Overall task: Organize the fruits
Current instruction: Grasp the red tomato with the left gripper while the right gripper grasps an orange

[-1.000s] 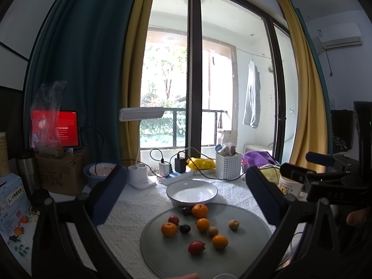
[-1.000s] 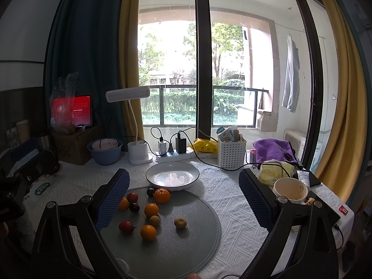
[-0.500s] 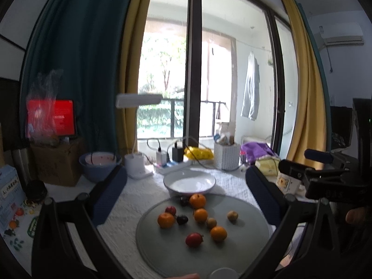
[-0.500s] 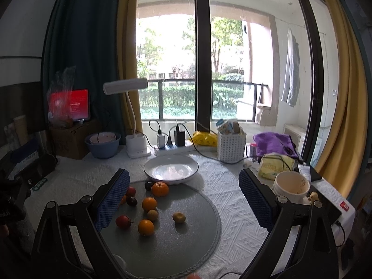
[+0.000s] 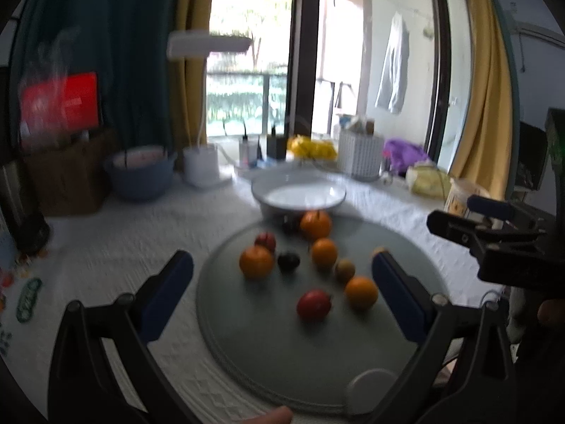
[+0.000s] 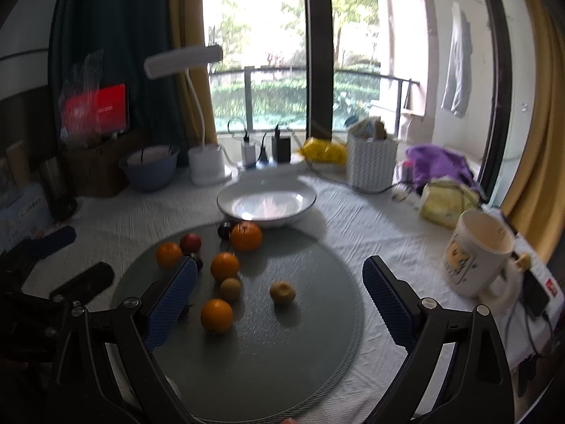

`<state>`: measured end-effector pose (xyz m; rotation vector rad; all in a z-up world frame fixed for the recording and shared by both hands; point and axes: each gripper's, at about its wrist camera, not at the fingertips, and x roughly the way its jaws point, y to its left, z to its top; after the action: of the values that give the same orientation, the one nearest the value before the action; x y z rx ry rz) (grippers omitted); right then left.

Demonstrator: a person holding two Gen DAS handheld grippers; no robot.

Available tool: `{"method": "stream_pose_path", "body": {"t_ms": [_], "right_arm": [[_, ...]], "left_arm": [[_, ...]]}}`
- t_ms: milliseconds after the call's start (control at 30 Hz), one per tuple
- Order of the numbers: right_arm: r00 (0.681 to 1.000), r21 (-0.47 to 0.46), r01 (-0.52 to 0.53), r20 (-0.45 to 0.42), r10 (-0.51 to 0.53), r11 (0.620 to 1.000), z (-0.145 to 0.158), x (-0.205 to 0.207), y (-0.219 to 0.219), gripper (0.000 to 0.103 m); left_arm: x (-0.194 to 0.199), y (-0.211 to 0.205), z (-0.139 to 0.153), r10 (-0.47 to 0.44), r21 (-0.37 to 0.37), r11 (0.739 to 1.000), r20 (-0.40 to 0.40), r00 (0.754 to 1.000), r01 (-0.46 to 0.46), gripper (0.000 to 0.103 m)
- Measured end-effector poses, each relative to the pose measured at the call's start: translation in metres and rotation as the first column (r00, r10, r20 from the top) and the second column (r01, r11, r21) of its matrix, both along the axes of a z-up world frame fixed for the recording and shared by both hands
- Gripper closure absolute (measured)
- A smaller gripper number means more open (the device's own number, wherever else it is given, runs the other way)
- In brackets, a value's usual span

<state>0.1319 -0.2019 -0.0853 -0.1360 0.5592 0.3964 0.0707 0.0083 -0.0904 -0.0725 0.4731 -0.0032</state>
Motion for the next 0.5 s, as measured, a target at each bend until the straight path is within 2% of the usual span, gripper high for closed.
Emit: {"method": "stream_pose_path", "body": {"t_ms": [200, 367, 500], "right_arm": [[0.994, -0.023, -0.044, -0.101, 0.042, 0.999, -0.026, 0.017, 0.013, 0.008], [0.978, -0.042, -0.111, -0.184, 0.101, 0.993, -0.047, 0.023, 0.026, 0.026], [0.957, -0.035, -0.166, -0.248, 0.152, 0.986, -0.062, 0.025, 0.036, 0.027]], "left_arm": [[0.019, 0.008, -0.027, -0.018, -0.015, 1.0, -0.1, 0.995, 0.017, 0.001], [0.025, 0.014, -0.042, -0.03, -0.033, 0.999, -0.148, 0.989, 0.025, 0.002], [0.03, 0.018, -0.052, -0.038, -0.047, 0.998, -0.192, 0.981, 0.029, 0.012]]}}
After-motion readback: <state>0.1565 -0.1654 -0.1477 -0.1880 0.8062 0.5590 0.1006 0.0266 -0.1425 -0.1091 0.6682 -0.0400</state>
